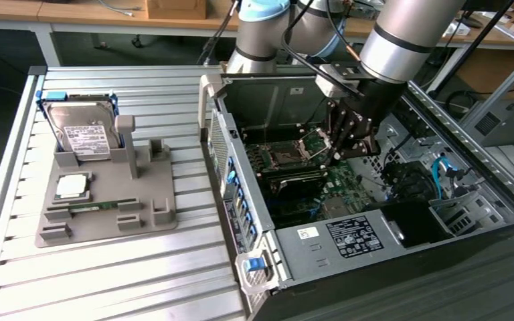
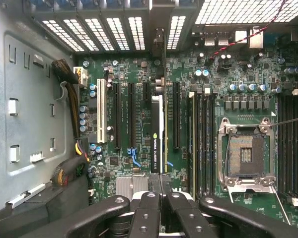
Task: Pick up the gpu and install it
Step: 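Press down on the gpu until it lock into place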
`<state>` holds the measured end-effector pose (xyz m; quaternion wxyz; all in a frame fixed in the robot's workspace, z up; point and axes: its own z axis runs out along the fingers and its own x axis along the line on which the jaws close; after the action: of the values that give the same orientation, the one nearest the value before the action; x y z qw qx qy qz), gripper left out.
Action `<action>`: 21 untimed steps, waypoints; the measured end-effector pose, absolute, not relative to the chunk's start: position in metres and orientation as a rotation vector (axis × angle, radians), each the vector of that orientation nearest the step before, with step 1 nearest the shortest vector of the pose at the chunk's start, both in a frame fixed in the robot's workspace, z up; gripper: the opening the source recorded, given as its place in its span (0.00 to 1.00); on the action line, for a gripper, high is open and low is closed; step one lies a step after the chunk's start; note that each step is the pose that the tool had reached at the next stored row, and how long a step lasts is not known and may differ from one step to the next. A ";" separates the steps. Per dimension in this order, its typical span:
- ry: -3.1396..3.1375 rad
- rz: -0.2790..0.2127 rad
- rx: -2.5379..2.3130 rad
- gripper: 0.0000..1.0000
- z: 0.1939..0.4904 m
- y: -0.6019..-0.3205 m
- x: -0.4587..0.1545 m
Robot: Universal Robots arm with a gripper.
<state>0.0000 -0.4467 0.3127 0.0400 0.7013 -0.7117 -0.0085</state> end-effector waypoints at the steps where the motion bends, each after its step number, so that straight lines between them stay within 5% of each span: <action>1: -2.181 -0.026 2.149 0.11 0.313 -0.447 0.000; 21: -2.182 -0.025 2.149 0.11 0.297 -0.446 -0.074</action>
<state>-0.0738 -0.4456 0.2973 0.0395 0.7013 -0.7118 -0.0080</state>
